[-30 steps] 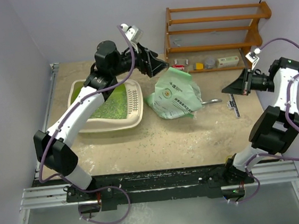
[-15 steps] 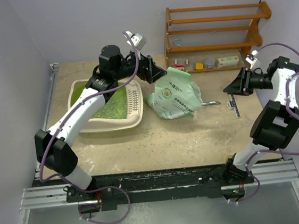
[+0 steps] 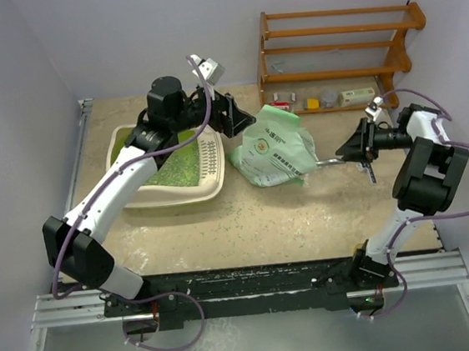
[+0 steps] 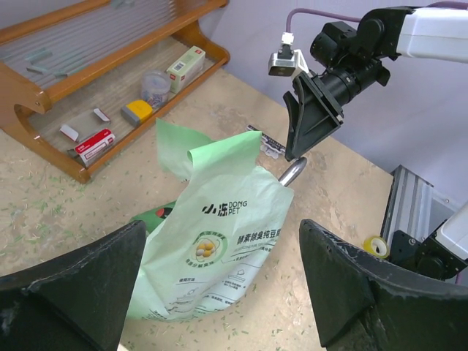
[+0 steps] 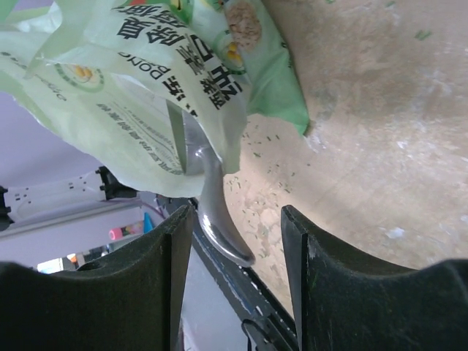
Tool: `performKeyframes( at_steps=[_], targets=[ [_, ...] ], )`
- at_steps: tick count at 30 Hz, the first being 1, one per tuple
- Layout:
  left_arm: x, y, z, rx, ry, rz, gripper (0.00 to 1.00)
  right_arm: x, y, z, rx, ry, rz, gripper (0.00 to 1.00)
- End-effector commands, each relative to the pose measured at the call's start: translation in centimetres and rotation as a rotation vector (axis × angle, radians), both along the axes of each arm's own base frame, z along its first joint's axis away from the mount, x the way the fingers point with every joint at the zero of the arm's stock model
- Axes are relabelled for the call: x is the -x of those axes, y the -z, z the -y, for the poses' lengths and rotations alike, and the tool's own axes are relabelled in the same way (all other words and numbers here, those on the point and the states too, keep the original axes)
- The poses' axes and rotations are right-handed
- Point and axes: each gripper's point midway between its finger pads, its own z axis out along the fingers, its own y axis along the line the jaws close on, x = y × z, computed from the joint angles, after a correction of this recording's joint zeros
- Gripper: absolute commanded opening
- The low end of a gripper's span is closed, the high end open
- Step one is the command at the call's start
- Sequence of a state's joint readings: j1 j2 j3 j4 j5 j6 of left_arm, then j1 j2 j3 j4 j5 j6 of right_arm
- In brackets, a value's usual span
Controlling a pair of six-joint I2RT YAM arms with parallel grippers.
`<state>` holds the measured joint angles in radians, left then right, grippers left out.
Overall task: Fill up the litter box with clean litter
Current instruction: Pick up the spatula from the cat litter bag.
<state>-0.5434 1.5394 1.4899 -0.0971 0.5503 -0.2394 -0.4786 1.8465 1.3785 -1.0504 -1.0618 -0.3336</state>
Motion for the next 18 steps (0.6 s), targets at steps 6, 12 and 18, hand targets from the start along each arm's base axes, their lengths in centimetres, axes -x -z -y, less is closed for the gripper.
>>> performKeyframes(
  at_steps=[6, 12, 18],
  targets=[
    [0.7, -1.6, -0.9, 0.016, -0.014, 0.055, 0.83, 1.3, -2.4, -3.6, -0.063, -0.065, 0.047, 0.55],
    [0.7, -1.3, -0.8, 0.016, -0.011, 0.049, 0.83, 1.9, -2.0, -4.3, -0.063, -0.082, 0.029, 0.55],
    [0.8, -0.7, -0.7, 0.022, -0.005, 0.034, 0.84, 1.8, -3.2, -5.2, -0.082, -0.088, 0.068, 0.53]
  ],
)
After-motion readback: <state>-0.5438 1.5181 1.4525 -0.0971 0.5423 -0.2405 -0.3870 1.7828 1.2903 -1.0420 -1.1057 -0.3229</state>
